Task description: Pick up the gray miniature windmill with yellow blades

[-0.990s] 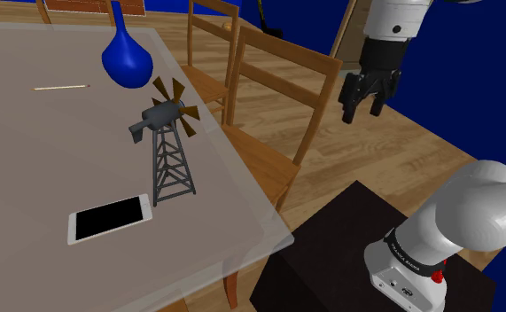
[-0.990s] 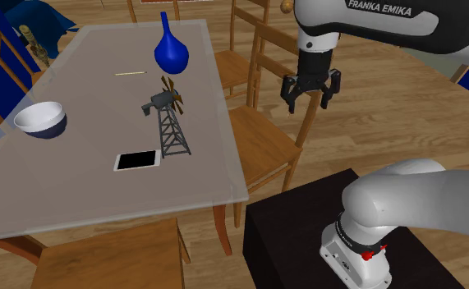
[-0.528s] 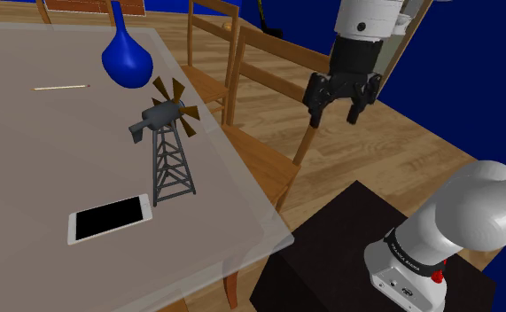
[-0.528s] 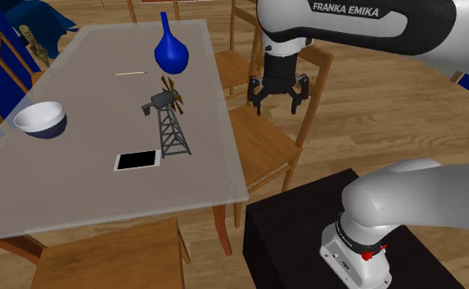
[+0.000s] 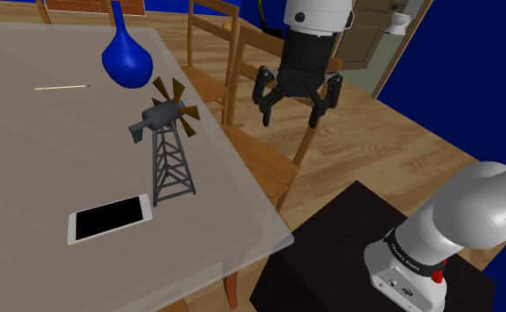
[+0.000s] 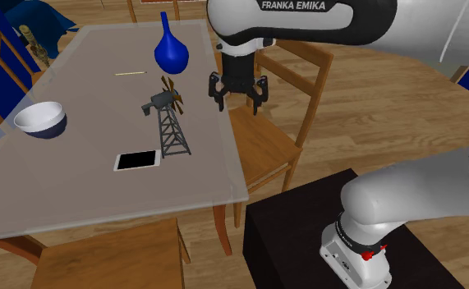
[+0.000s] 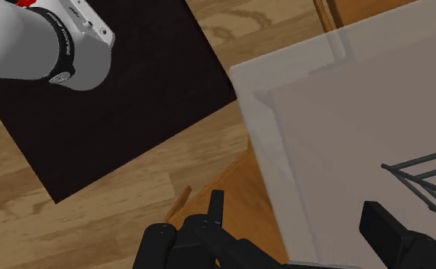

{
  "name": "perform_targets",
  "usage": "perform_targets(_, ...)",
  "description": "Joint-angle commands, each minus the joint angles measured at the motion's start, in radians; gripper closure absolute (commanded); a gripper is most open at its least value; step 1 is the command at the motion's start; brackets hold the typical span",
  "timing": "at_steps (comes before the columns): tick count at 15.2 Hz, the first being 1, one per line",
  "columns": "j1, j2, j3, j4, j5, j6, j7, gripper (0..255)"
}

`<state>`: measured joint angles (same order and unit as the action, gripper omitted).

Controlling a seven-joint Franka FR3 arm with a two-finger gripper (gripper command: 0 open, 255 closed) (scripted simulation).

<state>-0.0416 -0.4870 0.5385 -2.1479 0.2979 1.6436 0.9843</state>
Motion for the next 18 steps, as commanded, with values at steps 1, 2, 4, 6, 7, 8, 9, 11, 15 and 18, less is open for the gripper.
perform_targets(1,-0.018,0.063,0.06,0.056,-0.008,0.03,0.103,0)
perform_targets(2,-0.029,0.097,0.088,0.087,-0.018,0.043,0.151,0)
perform_targets(4,-0.05,0.172,0.145,0.152,-0.05,0.065,0.251,0)
perform_targets(6,-0.07,0.256,0.203,0.224,-0.099,0.084,0.357,0)
perform_targets(7,-0.077,0.303,0.232,0.262,-0.13,0.092,0.413,0)
perform_targets(8,-0.082,0.353,0.26,0.303,-0.167,0.097,0.471,0)
perform_targets(9,-0.083,0.407,0.286,0.345,-0.209,0.1,0.532,0)
perform_targets(11,-0.068,0.523,0.328,0.438,-0.307,0.095,0.656,0)
perform_targets(15,0.048,0.76,0.334,0.66,-0.514,0.039,0.878,0)
perform_targets(18,0.166,0.903,0.293,0.841,-0.625,-0.026,0.981,0)
